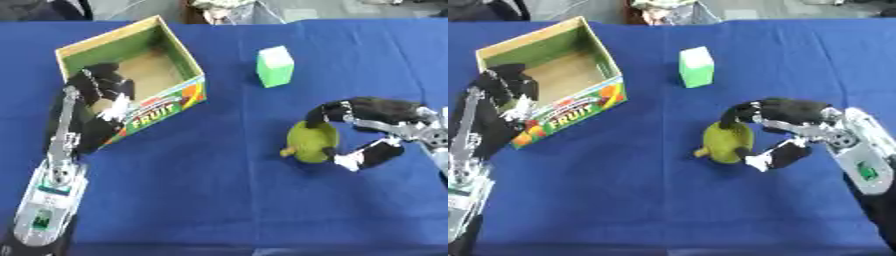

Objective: Pick up objects on the table and place them in the box.

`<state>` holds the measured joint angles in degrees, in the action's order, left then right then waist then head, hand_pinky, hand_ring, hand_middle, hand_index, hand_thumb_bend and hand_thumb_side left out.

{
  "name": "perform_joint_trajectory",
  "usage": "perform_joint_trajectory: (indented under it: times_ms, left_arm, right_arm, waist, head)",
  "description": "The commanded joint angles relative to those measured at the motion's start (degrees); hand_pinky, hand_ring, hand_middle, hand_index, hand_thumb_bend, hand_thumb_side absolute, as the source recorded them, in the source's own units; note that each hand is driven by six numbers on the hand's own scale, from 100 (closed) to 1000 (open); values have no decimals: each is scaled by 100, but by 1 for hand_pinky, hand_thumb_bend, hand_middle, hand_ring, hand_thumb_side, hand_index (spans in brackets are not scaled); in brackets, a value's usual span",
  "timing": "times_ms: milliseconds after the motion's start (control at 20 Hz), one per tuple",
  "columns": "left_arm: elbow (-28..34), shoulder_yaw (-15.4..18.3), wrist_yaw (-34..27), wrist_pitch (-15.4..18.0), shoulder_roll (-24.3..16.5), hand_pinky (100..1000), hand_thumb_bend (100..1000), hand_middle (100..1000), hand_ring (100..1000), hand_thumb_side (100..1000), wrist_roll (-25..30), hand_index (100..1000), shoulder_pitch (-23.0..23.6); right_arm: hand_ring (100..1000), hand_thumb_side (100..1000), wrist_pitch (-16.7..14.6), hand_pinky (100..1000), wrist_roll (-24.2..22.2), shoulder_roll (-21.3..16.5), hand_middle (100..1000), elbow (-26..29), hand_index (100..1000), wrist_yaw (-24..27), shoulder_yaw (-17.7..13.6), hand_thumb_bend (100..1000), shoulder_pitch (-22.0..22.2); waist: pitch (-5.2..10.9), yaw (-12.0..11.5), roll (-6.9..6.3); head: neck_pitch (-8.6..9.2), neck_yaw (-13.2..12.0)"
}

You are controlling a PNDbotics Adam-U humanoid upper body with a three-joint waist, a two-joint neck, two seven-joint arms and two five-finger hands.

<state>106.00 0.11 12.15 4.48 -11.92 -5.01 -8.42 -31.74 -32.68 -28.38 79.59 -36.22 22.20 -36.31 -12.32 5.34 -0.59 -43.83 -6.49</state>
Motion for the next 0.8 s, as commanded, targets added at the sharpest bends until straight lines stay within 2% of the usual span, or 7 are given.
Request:
perform_joint_trajectory:
  times_ms: [50,400,600,800]
  left_arm:
    - [90,4,-8,2,-37,552,299,575,580,423,16,752,-29]
    - [91,-2,-10,3,-31,552,298,575,580,423,16,751,-37]
    - [95,-2,-17,4,-27,552,298,574,580,423,11,751,-43]
    - [103,-10,-26,7,-23,552,298,574,580,422,16,751,-49]
  right_arm:
    - [853,113,16,824,211,-48,816,-40,784,-148,-99,100,-113]
    - [808,100,123,794,1017,124,759,-381,643,-491,-146,100,-254]
    - [775,100,107,770,1526,225,708,-578,492,-702,-166,100,-347]
    - [763,100,111,755,1972,313,690,-710,399,-893,-201,100,-509]
  waist:
    - [107,5,-4]
    - [114,-33,-14]
    - [115,-53,-26]
    - [115,-57,-38]
  head:
    - [-29,3]
    - [-29,13]
    - [-29,7]
    - [-29,10]
